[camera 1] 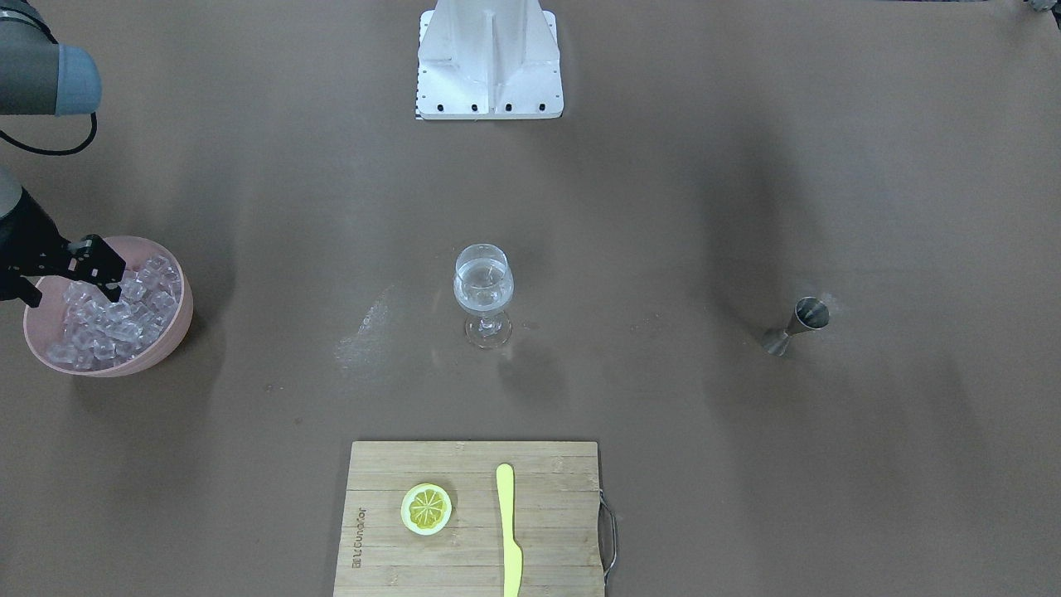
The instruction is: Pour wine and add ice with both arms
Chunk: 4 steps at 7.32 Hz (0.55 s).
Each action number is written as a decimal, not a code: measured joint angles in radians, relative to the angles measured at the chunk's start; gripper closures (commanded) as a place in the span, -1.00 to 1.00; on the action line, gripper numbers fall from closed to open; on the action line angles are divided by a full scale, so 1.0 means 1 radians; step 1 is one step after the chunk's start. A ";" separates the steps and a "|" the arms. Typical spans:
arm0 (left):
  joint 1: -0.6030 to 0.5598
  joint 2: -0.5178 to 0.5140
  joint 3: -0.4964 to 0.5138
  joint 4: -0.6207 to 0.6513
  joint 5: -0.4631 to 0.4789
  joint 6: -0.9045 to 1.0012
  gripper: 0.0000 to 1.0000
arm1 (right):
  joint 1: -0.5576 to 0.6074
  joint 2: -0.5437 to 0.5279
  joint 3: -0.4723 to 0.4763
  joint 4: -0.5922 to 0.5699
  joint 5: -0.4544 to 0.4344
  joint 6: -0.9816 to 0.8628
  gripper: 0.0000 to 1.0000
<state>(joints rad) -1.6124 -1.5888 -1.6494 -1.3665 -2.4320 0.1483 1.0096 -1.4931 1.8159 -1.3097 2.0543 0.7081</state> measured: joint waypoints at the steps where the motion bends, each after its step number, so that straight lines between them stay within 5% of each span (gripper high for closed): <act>1: 0.000 0.001 -0.001 -0.003 0.000 -0.004 -0.98 | -0.016 0.010 -0.010 0.012 -0.011 0.043 -0.56; 2: 0.001 0.001 -0.002 -0.004 0.001 -0.005 -0.98 | -0.040 0.019 -0.013 0.017 -0.036 0.089 -0.31; 4: 0.001 0.000 -0.003 -0.005 0.002 -0.006 -0.98 | -0.069 0.019 -0.014 0.019 -0.071 0.125 -0.29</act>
<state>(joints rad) -1.6112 -1.5889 -1.6526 -1.3713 -2.4300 0.1427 0.9404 -1.4740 1.8020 -1.2904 1.9828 0.8335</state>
